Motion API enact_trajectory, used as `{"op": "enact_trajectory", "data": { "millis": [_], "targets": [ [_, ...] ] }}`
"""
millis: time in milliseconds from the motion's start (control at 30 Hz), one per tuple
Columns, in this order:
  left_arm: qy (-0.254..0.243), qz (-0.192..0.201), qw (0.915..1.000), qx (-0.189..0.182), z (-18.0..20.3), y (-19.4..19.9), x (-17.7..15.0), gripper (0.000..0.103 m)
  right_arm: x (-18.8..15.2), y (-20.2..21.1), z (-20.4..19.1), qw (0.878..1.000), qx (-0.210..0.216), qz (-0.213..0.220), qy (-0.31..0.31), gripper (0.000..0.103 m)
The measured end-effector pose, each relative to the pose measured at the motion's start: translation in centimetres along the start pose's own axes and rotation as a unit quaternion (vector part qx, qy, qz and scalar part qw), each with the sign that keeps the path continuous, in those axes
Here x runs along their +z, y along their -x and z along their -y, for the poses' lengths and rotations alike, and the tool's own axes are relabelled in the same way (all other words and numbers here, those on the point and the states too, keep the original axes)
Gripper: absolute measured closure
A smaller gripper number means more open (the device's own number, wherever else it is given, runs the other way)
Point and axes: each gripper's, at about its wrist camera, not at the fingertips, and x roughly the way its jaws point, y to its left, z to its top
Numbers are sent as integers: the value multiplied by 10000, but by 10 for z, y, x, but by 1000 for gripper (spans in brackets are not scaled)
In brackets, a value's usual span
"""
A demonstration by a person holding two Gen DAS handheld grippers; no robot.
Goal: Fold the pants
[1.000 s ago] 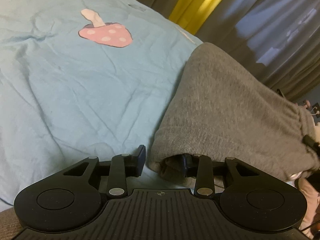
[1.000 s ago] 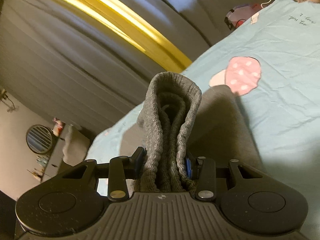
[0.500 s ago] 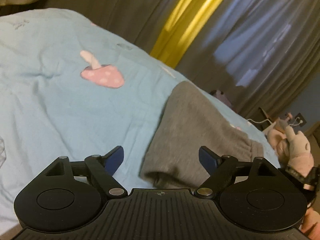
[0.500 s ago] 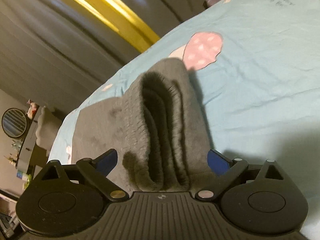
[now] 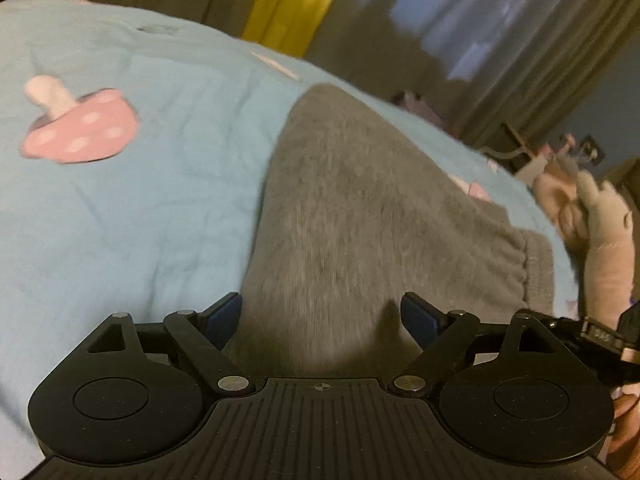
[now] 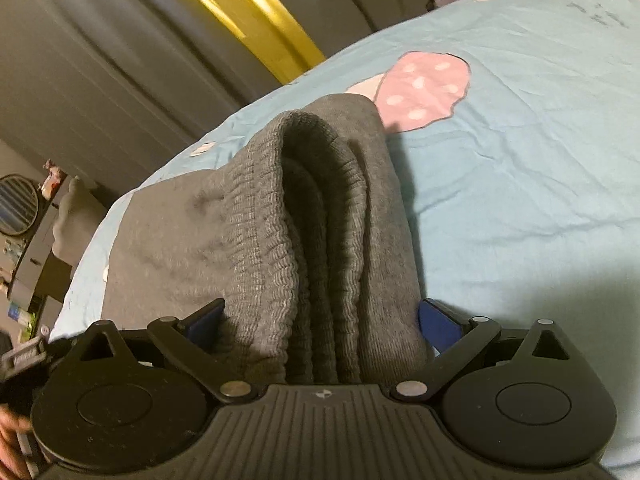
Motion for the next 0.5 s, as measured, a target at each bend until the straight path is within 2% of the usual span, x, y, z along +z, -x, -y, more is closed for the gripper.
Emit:
{"op": "enact_trajectory", "data": {
  "millis": [100,167,267,300,367,400,500],
  "targets": [
    [232,-355,9990,-122,-9,-25,7,13,3,-5,2,9999,116,11,-70,4],
    [404,-186,9986,-300,-15,-31,8,13,6,-8,5,9997,213,33,-85,4],
    [460,-94,9984,-319,-16,-37,11,33,3,-6,1,9994,332,91,13,25],
    [461,-77,9983,-352,-17,-38,11,39,4,-6,2,9990,428,74,-66,28],
    [357,-33,9986,-391,-17,-36,9,43,6,-7,2,9987,497,59,-118,28],
    [320,-31,9988,-376,-16,-36,9,44,6,-9,2,9986,508,35,-147,24],
    [212,-74,9994,-276,-13,-39,12,37,11,-19,4,9973,613,-72,-392,14]
  ]
}}
